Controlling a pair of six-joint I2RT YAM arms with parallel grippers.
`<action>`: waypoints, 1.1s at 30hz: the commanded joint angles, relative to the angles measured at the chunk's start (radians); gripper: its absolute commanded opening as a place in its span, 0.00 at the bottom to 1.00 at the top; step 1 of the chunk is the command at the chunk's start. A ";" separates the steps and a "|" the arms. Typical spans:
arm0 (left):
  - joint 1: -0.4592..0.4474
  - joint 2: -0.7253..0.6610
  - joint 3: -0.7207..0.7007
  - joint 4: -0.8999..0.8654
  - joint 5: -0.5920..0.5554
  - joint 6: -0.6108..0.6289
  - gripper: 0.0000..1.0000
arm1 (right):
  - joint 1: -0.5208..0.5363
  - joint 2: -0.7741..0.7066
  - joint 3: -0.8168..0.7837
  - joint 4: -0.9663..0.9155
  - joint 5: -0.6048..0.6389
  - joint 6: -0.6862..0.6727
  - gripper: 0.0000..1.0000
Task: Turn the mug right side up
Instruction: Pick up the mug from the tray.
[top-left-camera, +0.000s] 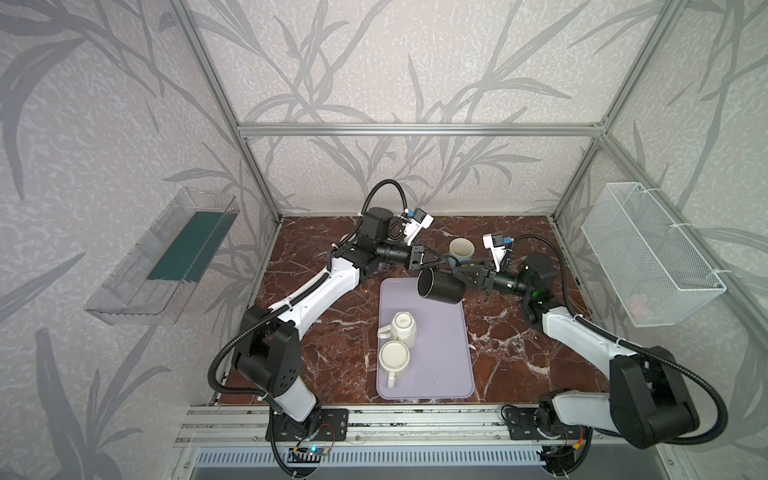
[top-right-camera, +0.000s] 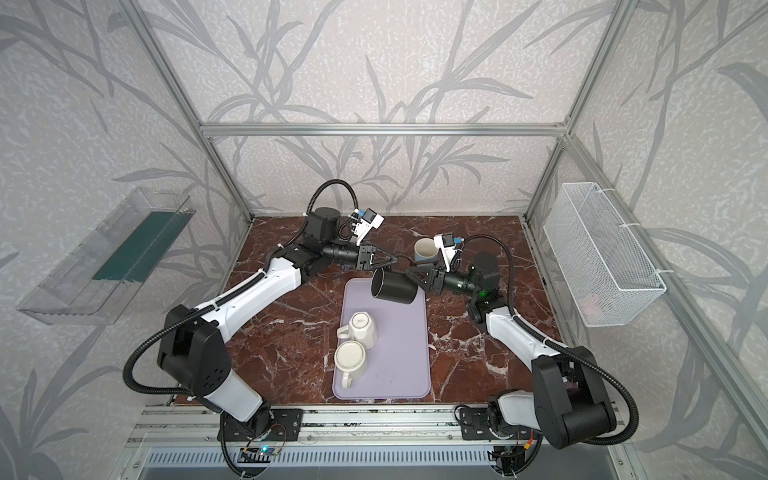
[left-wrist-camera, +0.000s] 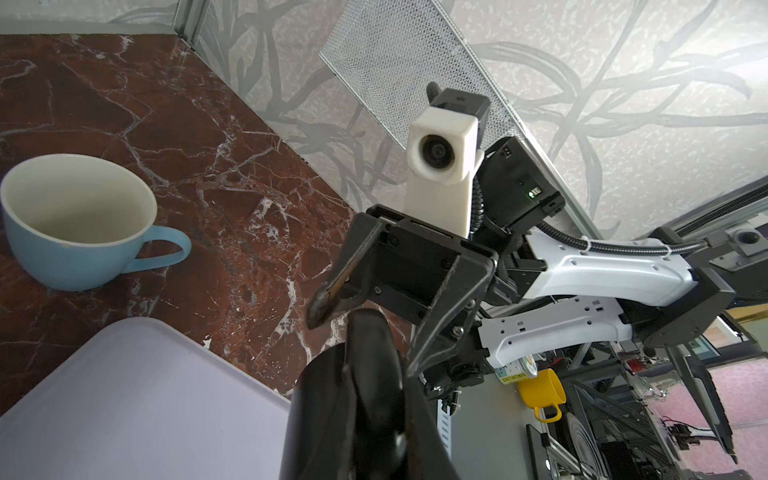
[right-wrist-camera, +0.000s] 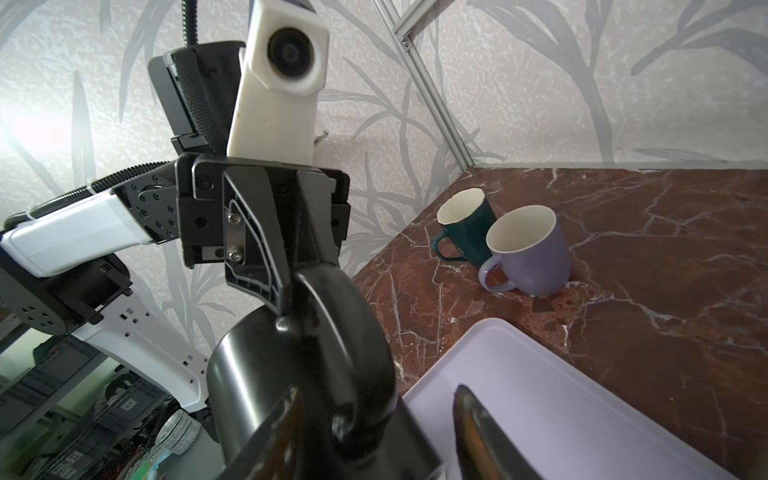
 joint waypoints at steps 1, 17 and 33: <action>-0.002 -0.060 -0.004 0.135 0.086 -0.050 0.00 | -0.005 0.038 0.033 0.233 -0.091 0.117 0.55; -0.001 -0.062 -0.018 0.231 0.162 -0.110 0.00 | -0.008 0.152 0.072 0.631 -0.214 0.391 0.42; 0.031 -0.050 -0.072 0.492 0.211 -0.283 0.00 | -0.020 0.103 0.051 0.631 -0.237 0.413 0.26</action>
